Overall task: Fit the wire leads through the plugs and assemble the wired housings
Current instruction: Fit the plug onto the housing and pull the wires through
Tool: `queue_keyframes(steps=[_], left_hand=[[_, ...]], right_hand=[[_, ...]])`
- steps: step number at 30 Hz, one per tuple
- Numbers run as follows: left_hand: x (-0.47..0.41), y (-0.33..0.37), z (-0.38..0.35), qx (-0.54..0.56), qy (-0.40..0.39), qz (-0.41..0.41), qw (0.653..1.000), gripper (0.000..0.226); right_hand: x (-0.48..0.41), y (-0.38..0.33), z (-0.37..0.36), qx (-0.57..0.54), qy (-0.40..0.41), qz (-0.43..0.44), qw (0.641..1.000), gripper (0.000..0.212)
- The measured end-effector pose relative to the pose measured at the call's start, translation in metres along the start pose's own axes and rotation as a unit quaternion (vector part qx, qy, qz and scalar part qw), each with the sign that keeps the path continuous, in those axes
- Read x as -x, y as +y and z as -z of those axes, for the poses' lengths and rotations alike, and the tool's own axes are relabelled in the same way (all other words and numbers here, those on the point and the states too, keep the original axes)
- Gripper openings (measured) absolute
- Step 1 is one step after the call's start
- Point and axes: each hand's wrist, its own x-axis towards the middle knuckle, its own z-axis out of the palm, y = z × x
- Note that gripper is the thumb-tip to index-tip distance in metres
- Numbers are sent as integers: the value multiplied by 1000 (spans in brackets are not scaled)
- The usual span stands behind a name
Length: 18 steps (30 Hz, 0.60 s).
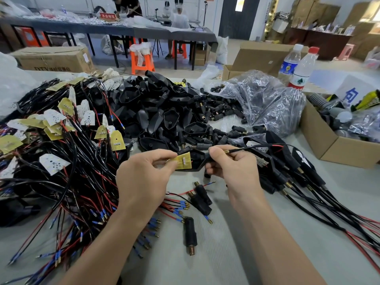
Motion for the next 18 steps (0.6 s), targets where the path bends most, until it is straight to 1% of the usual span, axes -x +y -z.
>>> queue_keyframes(steps=[2, 4, 6, 7, 8, 11, 14, 18], left_hand=[[2, 0, 1, -64, 35, -69, 995, 11], [2, -1, 2, -75, 50, -158, 983, 13], [1, -3, 2, -77, 71, -239, 965, 12], [1, -4, 2, -79, 86, -265, 957, 12], [0, -4, 2, -78, 101, -283, 951, 13], [1, -2, 0, -68, 122, -308, 941, 13], [2, 1, -1, -54, 101, -317, 941, 18], [3, 5, 0, -44, 85, -344, 934, 18]], right_hand=[[1, 1, -3, 13, 4, -6, 1000, 23], [2, 1, -3, 2, 7, -26, 1000, 27], [1, -1, -2, -30, -4, -62, 998, 25], [1, -1, -2, -49, -15, -85, 995, 21], [1, -1, -3, -66, -25, -107, 992, 17], [2, -1, -5, -82, -48, -142, 985, 22], [2, -3, -3, -57, -36, -112, 991, 32], [5, -10, -1, 25, 23, -80, 996, 49]])
